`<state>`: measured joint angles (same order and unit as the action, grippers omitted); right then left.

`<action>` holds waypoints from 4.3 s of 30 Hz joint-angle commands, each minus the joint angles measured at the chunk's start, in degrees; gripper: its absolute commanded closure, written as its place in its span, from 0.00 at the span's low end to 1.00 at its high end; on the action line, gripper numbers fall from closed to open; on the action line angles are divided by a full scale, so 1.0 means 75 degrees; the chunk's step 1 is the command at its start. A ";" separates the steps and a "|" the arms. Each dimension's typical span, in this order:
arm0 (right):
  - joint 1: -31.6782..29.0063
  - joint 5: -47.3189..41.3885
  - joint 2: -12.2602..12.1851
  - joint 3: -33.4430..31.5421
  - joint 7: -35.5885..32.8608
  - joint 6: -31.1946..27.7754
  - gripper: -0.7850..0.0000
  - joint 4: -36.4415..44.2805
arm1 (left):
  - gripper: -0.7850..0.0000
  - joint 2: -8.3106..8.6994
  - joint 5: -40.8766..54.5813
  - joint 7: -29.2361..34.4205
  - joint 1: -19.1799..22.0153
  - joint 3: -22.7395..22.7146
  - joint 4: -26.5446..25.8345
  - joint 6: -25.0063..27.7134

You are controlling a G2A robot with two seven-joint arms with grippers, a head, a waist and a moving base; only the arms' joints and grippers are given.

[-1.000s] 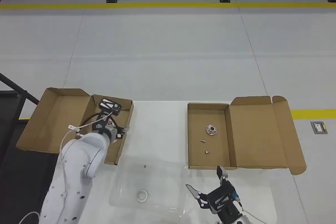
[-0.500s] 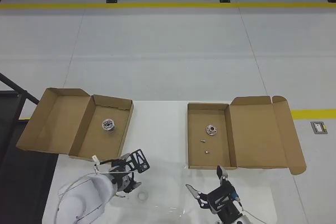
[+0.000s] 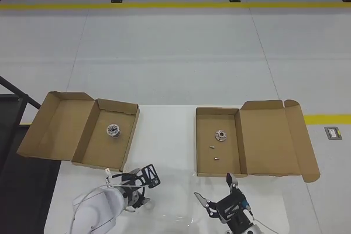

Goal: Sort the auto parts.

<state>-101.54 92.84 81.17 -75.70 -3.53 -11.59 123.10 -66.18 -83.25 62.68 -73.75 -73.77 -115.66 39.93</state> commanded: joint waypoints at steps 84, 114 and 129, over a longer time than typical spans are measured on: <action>0.0000 0.0000 0.0000 0.0000 0.0000 0.0000 0.00 0.0000 | 1.00 0.0745 0.3436 -0.1685 -0.1402 -0.3771 -0.1774 -0.1850; 0.0000 0.0000 0.0000 0.0000 0.0000 0.0000 0.00 0.0000 | 1.00 0.0499 -0.0047 -0.0621 0.3414 -0.0870 0.4717 -0.5286; 0.0000 0.0000 0.0000 0.0000 0.0000 0.0000 0.00 0.0000 | 1.00 0.0283 -0.0254 -0.0765 0.3872 -0.0007 0.6205 -0.5129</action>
<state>-101.54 92.84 81.17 -75.70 -3.53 -11.59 123.10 -63.97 -85.38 57.06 -44.81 -73.96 -69.51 1.53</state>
